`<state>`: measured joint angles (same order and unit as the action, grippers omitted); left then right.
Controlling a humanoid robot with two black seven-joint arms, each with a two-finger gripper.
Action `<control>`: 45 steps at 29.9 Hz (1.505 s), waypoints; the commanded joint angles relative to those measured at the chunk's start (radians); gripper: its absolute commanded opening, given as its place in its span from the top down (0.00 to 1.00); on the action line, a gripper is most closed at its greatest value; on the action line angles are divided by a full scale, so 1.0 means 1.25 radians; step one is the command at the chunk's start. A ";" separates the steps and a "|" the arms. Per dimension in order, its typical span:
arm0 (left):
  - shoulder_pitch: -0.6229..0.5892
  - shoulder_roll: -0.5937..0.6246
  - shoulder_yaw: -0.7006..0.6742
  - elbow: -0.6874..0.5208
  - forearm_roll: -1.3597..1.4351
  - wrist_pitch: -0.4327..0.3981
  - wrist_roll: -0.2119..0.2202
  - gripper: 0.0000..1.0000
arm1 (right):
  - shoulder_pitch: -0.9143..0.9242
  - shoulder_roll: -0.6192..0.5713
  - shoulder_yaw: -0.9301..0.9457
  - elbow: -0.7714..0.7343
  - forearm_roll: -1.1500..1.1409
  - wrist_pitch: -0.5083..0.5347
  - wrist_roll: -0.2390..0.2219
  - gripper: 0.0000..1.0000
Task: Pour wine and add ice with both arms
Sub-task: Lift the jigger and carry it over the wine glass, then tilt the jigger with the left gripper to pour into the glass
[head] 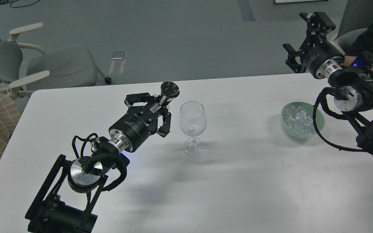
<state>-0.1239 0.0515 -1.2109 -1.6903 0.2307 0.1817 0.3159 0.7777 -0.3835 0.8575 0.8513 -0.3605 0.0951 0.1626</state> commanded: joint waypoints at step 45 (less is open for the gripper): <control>-0.011 0.003 0.041 -0.005 0.161 -0.010 0.022 0.97 | -0.002 0.000 0.001 0.000 0.000 0.000 0.001 0.00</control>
<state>-0.1380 0.0549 -1.1582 -1.6968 0.4297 0.1687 0.3432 0.7745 -0.3836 0.8590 0.8513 -0.3605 0.0951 0.1642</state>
